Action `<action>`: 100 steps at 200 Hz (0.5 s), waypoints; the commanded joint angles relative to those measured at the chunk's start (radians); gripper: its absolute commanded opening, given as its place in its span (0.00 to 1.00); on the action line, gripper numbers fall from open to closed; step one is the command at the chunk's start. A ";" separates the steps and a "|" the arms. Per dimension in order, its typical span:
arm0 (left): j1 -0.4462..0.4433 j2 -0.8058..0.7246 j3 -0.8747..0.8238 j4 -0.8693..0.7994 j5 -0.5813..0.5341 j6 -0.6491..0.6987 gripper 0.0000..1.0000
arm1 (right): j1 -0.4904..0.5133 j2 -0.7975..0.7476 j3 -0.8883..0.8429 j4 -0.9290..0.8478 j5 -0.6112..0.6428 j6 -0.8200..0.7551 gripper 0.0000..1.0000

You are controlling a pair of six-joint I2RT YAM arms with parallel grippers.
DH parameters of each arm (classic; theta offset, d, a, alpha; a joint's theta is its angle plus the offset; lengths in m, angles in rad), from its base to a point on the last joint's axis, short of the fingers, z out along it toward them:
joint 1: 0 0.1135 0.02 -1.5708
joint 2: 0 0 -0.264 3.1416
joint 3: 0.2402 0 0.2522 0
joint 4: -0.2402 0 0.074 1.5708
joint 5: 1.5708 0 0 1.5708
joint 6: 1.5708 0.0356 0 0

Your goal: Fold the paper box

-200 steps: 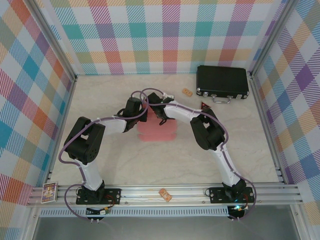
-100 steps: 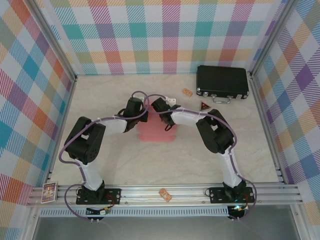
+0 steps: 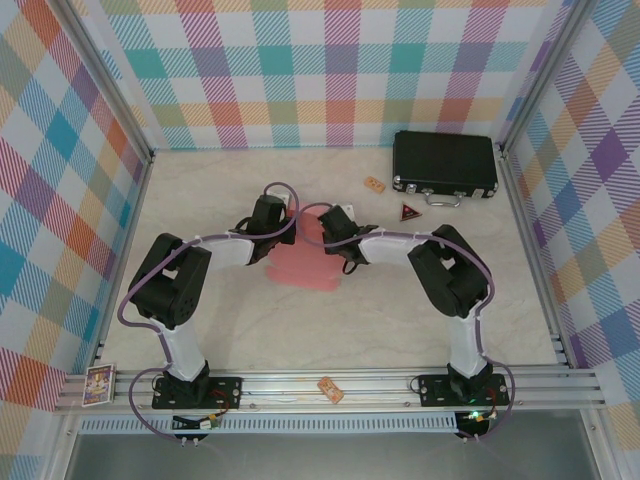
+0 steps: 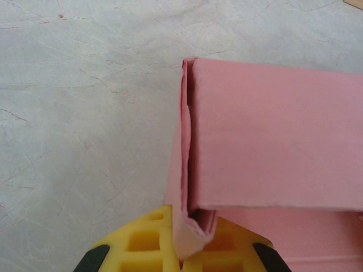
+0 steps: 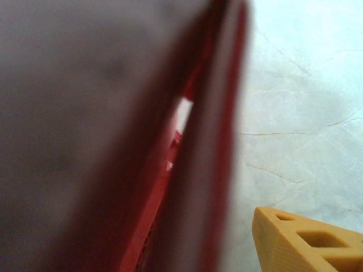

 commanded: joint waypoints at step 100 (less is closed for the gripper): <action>-0.014 -0.004 -0.003 -0.169 0.001 -0.033 0.00 | -0.009 -0.094 -0.094 0.076 -0.032 -0.052 0.61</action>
